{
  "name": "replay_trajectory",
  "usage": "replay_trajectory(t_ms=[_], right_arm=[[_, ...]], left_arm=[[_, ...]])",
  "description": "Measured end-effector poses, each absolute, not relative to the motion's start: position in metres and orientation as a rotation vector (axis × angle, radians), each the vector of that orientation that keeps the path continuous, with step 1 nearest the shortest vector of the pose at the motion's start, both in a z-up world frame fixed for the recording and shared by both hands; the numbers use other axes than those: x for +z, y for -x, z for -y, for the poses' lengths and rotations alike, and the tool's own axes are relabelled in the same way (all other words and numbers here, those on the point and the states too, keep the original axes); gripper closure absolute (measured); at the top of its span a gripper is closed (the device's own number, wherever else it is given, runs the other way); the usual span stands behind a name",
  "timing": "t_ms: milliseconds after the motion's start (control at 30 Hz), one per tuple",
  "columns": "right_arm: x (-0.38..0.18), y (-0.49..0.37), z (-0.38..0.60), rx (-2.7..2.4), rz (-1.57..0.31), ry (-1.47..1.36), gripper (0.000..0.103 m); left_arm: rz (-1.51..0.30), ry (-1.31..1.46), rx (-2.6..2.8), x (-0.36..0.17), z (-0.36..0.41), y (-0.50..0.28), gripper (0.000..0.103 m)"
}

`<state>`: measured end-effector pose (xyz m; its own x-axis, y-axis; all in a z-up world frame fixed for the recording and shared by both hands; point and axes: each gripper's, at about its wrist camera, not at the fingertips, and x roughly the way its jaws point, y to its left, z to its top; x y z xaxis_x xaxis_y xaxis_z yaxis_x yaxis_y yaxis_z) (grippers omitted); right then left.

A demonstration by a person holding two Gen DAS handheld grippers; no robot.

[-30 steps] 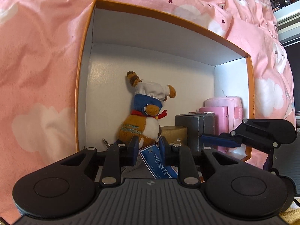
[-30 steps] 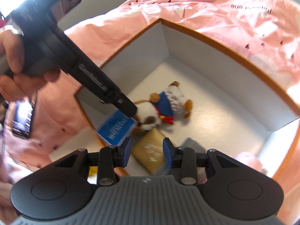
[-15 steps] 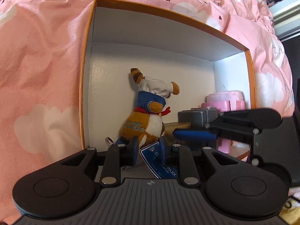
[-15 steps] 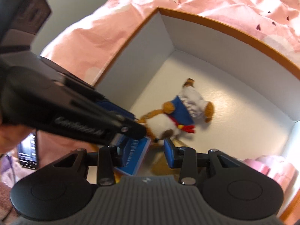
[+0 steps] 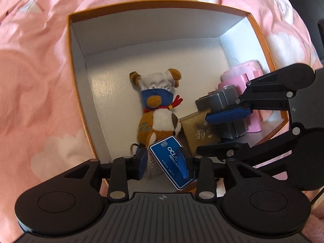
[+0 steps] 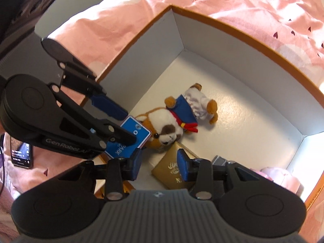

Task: Organize objects
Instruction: 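Lower the blue card into the box with the left tool and open it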

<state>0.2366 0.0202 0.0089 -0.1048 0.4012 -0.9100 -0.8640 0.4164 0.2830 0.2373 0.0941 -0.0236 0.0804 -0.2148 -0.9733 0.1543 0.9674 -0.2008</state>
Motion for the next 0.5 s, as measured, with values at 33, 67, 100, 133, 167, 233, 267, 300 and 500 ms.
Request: replay_trajectory(t_ms=[33,67,100,133,167,233,267,300,500], right_arm=[[0.008,-0.238,-0.02,1.134,-1.264,0.479,0.062],[0.008,-0.239,-0.019,1.13,-1.265,0.475,0.062],[0.007,-0.24,-0.018,1.128,-1.264,0.47,0.062],[0.008,-0.239,-0.016,1.125,-1.263,0.464,0.062],[0.007,-0.239,-0.015,1.123,-1.263,0.461,0.062],[0.008,-0.239,-0.012,1.118,-1.259,0.458,0.062],[0.008,-0.24,-0.011,1.118,-1.257,0.457,0.062],[0.009,-0.24,-0.01,1.118,-1.255,0.455,0.062],[0.007,-0.243,-0.008,1.124,-1.253,0.447,0.062]], left_arm=[[-1.463,0.011,-0.283,-0.025,-0.09,-0.238,0.066],[-1.458,-0.02,-0.29,-0.026,-0.085,-0.238,0.069],[-1.449,-0.055,-0.286,-0.027,-0.082,-0.238,0.076],[-1.439,-0.103,-0.283,-0.029,-0.077,-0.237,0.085],[-1.427,-0.139,-0.276,-0.031,-0.074,-0.237,0.091],[-1.416,-0.168,-0.268,-0.035,-0.073,-0.237,0.097],[-1.396,-0.187,-0.27,-0.035,-0.071,-0.236,0.097],[-1.381,-0.207,-0.272,-0.034,-0.069,-0.234,0.097],[-1.413,-0.116,-0.307,-0.036,-0.071,-0.232,0.098]])
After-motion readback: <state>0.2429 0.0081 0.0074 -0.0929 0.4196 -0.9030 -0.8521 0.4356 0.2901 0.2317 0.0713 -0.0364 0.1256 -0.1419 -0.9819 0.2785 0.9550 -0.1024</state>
